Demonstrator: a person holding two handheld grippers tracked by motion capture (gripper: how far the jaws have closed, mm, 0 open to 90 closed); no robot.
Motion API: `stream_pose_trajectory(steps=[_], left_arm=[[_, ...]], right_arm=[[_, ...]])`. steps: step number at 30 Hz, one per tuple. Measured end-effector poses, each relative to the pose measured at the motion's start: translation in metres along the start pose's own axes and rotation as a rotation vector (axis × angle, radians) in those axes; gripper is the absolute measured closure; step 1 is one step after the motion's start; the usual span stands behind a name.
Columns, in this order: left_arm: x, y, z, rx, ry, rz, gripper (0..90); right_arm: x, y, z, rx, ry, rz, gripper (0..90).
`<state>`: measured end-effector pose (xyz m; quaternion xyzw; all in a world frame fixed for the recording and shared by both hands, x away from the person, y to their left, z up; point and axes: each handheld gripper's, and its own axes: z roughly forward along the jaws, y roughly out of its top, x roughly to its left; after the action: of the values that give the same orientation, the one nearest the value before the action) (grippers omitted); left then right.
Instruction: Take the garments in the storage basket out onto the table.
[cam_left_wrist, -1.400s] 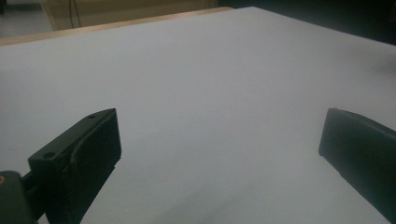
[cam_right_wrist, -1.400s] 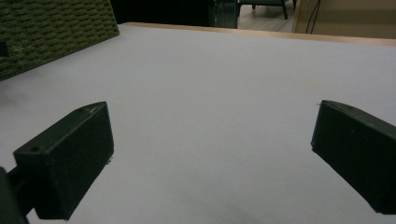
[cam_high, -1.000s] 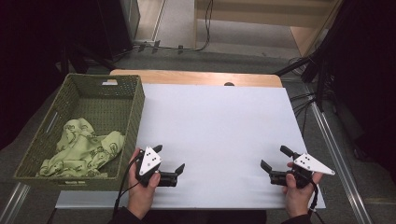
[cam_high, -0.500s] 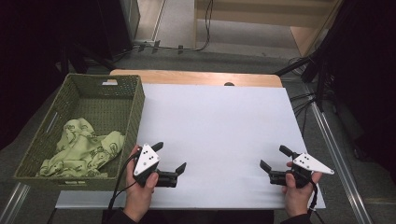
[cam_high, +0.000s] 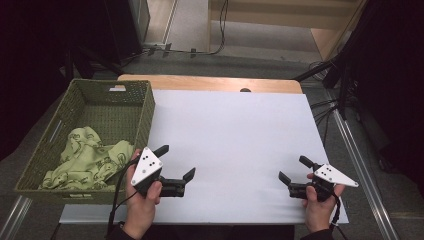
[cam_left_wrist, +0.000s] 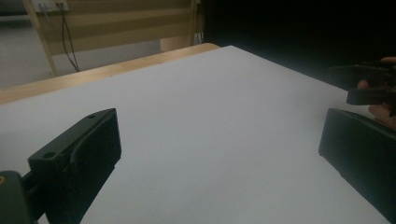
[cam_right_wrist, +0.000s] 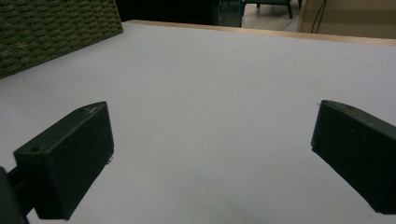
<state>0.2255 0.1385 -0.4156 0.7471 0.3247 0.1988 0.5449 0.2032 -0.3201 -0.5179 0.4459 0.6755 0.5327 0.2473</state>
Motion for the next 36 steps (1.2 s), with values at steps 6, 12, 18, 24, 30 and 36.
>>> stream_pose_trajectory(steps=[6,12,18,24,30,36], left_arm=[[0.010,0.007,-0.011,-0.008,0.014,-0.021,0.0],[0.014,0.015,-0.020,-0.020,0.012,-0.042,0.0],[0.018,0.022,-0.027,-0.021,0.037,-0.044,0.0],[0.032,0.028,-0.041,-0.042,0.079,-0.063,0.0],[0.049,0.035,-0.057,-0.045,0.124,-0.062,0.0],[0.070,0.041,-0.077,-0.053,0.185,-0.063,0.0]], right_arm=[[0.000,0.000,0.001,0.004,0.001,-0.005,0.0],[0.001,0.000,0.001,0.002,-0.001,-0.009,0.0],[0.000,0.000,0.001,0.002,0.001,-0.006,0.0],[0.000,0.000,0.001,0.002,0.005,-0.010,0.0],[0.000,0.000,0.001,0.003,0.004,-0.009,0.0],[0.000,0.000,0.001,0.002,0.006,-0.007,0.0]])
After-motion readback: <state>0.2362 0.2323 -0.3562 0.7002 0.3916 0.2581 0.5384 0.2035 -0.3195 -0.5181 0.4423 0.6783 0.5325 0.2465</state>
